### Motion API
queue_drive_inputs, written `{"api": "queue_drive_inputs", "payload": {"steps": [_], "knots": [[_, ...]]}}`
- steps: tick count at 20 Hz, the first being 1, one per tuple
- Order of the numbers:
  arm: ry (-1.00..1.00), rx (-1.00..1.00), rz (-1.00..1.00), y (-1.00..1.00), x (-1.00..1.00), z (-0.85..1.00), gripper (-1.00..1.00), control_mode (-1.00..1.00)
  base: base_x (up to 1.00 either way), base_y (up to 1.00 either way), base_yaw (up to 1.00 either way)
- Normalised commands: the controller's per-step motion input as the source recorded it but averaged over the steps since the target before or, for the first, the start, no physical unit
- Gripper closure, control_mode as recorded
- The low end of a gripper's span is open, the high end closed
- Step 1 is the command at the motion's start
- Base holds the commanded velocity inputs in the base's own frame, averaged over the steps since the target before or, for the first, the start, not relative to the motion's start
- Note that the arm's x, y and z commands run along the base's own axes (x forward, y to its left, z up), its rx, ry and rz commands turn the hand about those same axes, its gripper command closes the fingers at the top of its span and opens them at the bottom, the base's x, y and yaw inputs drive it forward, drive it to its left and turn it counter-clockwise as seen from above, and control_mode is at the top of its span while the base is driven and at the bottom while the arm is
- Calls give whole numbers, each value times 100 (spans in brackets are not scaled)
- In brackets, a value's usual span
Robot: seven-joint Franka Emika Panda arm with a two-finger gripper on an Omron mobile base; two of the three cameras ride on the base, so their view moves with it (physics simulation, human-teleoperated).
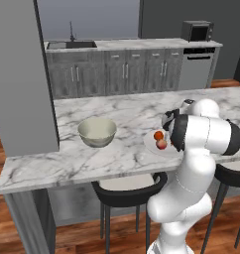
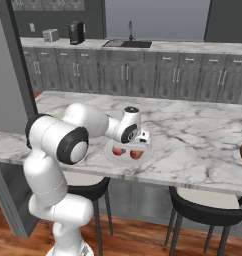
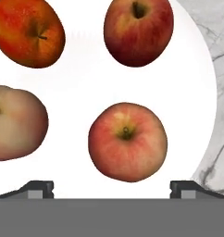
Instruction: Take the fruits from the plate on the dining counter and place two fruits in each bowl.
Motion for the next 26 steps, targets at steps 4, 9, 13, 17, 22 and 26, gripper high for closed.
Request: {"api": "queue_drive_inputs", "payload": {"steps": [4,9,13,17,22,26], "knots": [[0,0,0,-4,9,-27,-100,-100,0,0,0],[0,0,0,-6,18,-9,-100,-100,0,0,0],[0,0,0,0,9,-2,-100,-100,0,0,0],[0,0,0,0,13,-23,100,-100,0,0,0],[-1,0,0,0,-2,5,100,-100,0,0,0],[0,0,0,11,-10,75,100,-100,0,0,0]]}}
